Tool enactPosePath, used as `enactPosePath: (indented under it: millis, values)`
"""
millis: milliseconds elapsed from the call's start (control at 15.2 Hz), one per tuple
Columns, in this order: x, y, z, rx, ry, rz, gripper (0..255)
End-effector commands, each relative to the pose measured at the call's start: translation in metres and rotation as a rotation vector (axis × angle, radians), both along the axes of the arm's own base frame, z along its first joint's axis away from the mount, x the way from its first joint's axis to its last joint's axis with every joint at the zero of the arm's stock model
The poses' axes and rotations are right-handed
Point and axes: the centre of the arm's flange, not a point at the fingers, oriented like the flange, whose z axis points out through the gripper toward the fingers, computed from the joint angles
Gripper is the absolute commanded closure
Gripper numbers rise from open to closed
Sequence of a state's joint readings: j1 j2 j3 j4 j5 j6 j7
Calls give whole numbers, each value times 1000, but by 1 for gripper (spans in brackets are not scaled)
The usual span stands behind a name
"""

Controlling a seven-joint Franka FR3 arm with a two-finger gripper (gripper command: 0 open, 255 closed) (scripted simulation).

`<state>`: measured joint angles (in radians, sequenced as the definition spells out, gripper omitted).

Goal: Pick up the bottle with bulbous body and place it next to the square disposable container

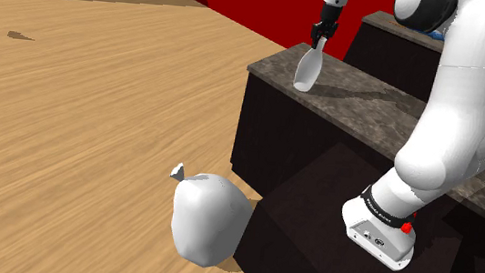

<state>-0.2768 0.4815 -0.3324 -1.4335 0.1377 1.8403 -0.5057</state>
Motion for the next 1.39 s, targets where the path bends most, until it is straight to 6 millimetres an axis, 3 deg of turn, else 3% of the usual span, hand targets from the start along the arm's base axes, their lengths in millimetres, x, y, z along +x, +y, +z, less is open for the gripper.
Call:
enactPosePath:
  millis: [0, 264, 1320]
  values:
    - [0, 0, 0, 0, 0, 0, 255]
    - [0, 0, 0, 0, 0, 0, 255]
    - [0, 0, 84, 0, 0, 0, 255]
